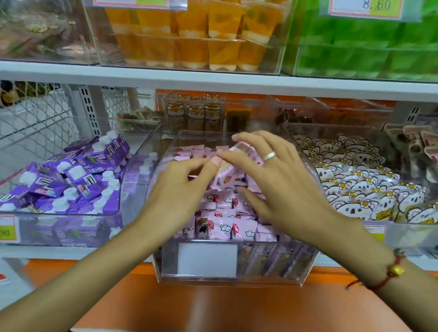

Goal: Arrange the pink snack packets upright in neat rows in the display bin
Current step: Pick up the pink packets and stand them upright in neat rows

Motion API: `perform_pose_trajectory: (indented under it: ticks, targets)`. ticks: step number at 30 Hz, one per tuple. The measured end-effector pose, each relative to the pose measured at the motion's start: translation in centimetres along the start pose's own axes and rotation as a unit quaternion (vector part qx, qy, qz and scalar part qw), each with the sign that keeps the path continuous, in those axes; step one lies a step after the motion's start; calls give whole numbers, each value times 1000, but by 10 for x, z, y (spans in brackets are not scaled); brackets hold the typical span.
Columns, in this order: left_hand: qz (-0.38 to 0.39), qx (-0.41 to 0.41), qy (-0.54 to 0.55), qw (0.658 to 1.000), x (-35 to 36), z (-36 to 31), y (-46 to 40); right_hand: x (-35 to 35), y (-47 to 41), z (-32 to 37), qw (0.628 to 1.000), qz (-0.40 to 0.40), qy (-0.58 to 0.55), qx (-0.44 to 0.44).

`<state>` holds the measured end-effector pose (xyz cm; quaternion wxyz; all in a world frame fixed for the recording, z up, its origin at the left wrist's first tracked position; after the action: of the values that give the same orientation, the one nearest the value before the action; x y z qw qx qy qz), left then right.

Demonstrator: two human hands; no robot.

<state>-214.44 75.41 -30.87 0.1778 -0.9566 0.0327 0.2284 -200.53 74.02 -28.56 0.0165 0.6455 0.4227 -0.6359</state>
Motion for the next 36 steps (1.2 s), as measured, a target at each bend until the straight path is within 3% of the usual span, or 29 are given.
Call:
perform_pose_trajectory:
  ticks: [2, 4, 7, 10, 12, 15, 19, 25, 28, 32, 36]
  targets:
    - [6, -17, 20, 1000, 4, -2, 2, -5, 0, -5, 999, -22, -34, 24]
    - [-8, -40, 50, 998, 2, -1, 3, -5, -1, -14, 985, -18, -147, 84]
    - [-15, -51, 49, 997, 0, 3, 2, 9, 0, -31, 895, 6, -404, 190]
    - [-10, -7, -114, 993, -1, 5, 3, 20, 5, -44, 798, 10, -551, 244]
    - [0, 34, -219, 975, 1, 5, 4, 25, 7, -51, 776, 14, -575, 257]
    - [88, 74, -299, 947, 15, 9, 3, 34, 10, -57, 763, 4, -577, 291]
    - [131, 88, -361, 919, 22, 11, 4, 32, 7, -54, 787, -33, -553, 272]
    - [128, 88, -388, 909, 22, 11, 3, 25, -3, -44, 905, 19, -386, 180]
    - [128, 91, -389, 908, 22, 11, 3, 24, -5, -41, 960, 68, -239, 127]
    - [120, 98, -385, 910, 20, 11, 3, 45, 2, -36, 961, 194, -165, 103]
    - [113, 106, -363, 919, 21, 14, -2, 51, 1, -40, 953, 231, -166, 101]
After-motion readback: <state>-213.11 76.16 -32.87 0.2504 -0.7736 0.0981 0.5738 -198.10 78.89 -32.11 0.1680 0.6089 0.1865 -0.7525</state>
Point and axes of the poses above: each hand's wrist, its own y-axis away from the middle knuckle, its own x-axis out of the palm, z = x × y, the point moved 6 cm from there along -y, towards the middle knuckle, and after that the axes turned 4 degrees about z, right-handed, at the moved point
